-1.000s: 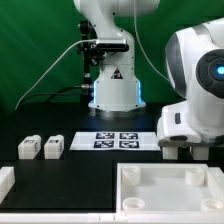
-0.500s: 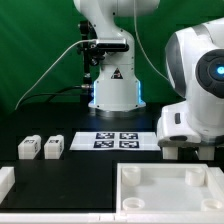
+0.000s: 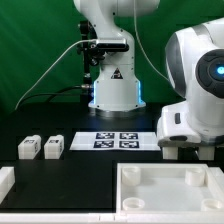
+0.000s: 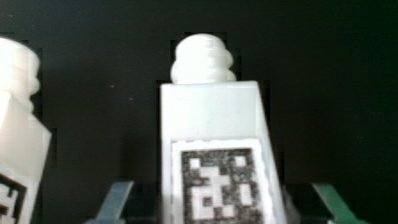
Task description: Assemble one leg
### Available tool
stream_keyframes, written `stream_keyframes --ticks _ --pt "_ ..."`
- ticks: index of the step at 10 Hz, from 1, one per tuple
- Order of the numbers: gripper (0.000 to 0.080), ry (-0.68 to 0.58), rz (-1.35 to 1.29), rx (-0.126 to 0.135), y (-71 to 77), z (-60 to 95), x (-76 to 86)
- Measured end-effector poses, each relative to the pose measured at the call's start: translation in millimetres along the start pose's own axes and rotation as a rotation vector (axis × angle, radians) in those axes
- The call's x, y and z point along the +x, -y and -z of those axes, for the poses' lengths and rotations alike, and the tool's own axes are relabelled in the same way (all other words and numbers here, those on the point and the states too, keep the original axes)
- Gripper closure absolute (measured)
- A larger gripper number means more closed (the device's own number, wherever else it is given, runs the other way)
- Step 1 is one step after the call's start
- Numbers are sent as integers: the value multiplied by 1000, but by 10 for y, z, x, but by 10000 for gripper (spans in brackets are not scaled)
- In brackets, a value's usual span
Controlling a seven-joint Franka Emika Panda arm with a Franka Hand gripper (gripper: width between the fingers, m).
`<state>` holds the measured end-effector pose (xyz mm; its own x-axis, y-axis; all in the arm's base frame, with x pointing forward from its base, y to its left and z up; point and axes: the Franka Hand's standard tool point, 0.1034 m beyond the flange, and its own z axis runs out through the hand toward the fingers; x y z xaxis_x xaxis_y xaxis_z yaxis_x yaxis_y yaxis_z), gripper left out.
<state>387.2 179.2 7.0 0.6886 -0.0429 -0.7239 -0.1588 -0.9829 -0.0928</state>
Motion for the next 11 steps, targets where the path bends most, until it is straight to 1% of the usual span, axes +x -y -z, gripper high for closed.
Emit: stream_keyframes --ticks 2,3,4,5,6,7,8,9,10,11 --pt "507 -11 1 1 5 13 10" --pt "507 -28 16 2 -8 100 -2" --pt "507 -22 50 7 -61 389 -39" --pt "507 -190 49 30 -72 725 76" --pt "507 -293 55 33 -123 919 13" --pt "507 -410 56 38 -164 1149 -42" --pt "506 -493 57 40 -180 1286 -90" --pt "506 -617 62 46 -161 1321 -26" --pt "506 -719 70 45 -153 1295 -20" --pt "506 -772 75 44 -158 1283 -34"
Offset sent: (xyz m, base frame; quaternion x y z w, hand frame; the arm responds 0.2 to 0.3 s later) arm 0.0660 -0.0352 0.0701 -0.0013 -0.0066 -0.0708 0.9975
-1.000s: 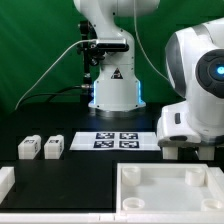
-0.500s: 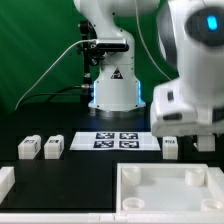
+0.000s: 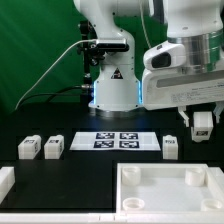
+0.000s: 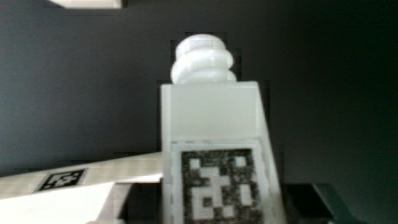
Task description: Assemble one leg
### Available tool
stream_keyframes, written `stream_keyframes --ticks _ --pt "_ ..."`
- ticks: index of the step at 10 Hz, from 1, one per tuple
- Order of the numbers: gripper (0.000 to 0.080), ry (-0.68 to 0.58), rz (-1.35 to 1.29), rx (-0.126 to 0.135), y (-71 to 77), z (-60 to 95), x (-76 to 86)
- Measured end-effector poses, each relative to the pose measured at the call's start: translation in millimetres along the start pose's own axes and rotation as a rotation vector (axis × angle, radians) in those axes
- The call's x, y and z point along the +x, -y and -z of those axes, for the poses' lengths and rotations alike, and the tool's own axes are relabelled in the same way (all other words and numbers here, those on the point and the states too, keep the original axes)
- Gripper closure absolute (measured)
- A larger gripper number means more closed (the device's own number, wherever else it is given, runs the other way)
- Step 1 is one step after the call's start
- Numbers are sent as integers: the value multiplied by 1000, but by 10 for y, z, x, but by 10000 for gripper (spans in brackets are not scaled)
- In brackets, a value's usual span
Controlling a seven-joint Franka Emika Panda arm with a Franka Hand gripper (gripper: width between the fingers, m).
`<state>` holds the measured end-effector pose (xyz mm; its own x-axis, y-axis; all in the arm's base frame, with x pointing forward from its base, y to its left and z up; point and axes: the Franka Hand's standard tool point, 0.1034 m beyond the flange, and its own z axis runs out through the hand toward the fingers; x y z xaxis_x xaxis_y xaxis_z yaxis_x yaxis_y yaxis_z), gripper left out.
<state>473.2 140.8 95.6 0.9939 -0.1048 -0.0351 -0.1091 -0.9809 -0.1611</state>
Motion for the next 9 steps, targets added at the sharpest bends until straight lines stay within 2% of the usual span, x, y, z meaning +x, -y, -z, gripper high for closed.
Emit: stream_keyframes --ticks 1,2,3,4,5,6,7,9 --pt "506 -104 7 6 5 26 82" --pt "506 -172 51 -2 -60 188 252" --pt "506 -228 90 -7 -155 474 554" --pt "506 -357 87 3 -134 665 834" --pt "506 -468 102 18 -3 725 913" --pt "506 -511 113 25 61 694 837" --pt "506 -552 120 25 43 681 826" --pt "506 -544 125 23 38 638 822"
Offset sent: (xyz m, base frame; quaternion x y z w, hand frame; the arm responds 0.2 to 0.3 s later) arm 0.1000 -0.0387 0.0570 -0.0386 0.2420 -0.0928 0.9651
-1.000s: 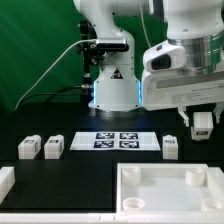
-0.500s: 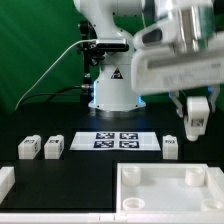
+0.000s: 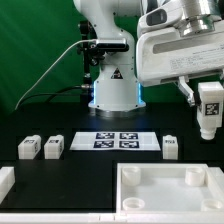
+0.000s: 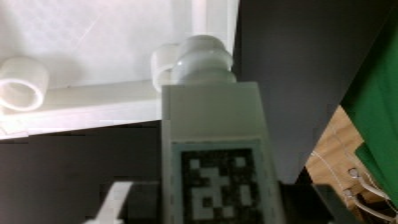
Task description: Assemble one leg
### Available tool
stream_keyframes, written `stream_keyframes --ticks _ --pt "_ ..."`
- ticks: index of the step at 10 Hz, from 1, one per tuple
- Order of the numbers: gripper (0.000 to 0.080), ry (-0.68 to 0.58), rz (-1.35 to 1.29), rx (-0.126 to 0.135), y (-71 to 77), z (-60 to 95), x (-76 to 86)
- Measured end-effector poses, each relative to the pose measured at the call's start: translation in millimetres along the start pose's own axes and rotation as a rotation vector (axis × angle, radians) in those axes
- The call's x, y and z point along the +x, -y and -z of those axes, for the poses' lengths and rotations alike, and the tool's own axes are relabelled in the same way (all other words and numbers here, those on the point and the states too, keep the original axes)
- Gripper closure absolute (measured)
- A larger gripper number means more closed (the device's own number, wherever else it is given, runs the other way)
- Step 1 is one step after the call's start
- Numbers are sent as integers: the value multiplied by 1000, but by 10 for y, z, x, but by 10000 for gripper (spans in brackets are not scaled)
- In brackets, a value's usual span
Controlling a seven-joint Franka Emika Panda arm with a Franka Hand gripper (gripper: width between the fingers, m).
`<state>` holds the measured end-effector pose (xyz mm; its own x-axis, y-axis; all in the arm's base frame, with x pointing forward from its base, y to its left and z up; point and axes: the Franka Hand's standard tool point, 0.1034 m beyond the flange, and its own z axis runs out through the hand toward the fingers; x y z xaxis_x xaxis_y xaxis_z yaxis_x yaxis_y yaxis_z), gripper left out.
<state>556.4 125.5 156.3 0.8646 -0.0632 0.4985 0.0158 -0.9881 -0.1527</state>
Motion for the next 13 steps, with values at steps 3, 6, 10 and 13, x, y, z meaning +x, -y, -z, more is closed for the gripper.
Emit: stream_keyframes --ticks 3,6,10,13 --pt "506 -16 75 -24 -181 -336 93" --pt "506 -40 86 -25 -207 -477 211" --pt "506 -36 85 -26 -215 -494 192" --pt "506 -68 82 -24 -243 -638 461"
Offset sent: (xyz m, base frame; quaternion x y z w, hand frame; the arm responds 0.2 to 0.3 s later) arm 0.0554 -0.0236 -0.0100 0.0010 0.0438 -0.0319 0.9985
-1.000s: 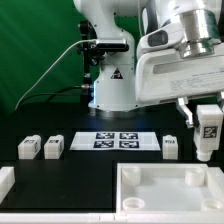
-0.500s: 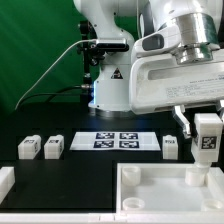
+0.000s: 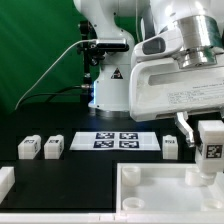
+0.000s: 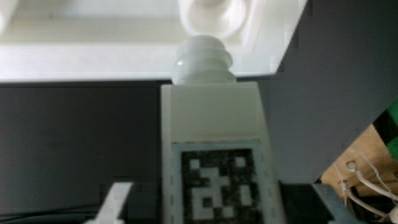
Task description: Assemble one leg
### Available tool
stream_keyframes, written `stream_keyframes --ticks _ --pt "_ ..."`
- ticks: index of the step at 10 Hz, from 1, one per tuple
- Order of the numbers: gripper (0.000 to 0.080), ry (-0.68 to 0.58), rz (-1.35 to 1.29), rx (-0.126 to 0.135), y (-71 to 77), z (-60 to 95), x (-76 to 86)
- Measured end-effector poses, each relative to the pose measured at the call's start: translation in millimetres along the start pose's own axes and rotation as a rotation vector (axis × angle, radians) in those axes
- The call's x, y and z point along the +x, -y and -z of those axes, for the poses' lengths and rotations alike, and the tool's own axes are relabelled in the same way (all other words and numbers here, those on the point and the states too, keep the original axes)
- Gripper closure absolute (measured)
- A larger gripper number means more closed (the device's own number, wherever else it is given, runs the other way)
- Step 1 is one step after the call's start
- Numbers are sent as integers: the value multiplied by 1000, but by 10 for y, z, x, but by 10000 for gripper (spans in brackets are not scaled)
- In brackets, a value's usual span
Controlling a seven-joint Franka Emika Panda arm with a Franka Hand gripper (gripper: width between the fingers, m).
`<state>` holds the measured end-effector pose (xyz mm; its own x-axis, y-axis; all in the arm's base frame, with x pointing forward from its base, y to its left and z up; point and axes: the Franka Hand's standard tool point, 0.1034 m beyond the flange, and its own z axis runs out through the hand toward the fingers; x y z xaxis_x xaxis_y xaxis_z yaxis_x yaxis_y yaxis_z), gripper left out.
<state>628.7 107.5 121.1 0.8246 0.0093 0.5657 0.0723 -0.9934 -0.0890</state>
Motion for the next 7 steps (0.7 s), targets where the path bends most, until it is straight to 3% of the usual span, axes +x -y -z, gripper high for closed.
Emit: stream_keyframes --ticks 2,7 --pt "506 -6 1 -2 -38 -96 34" --pt "506 14 9 2 26 -246 -161"
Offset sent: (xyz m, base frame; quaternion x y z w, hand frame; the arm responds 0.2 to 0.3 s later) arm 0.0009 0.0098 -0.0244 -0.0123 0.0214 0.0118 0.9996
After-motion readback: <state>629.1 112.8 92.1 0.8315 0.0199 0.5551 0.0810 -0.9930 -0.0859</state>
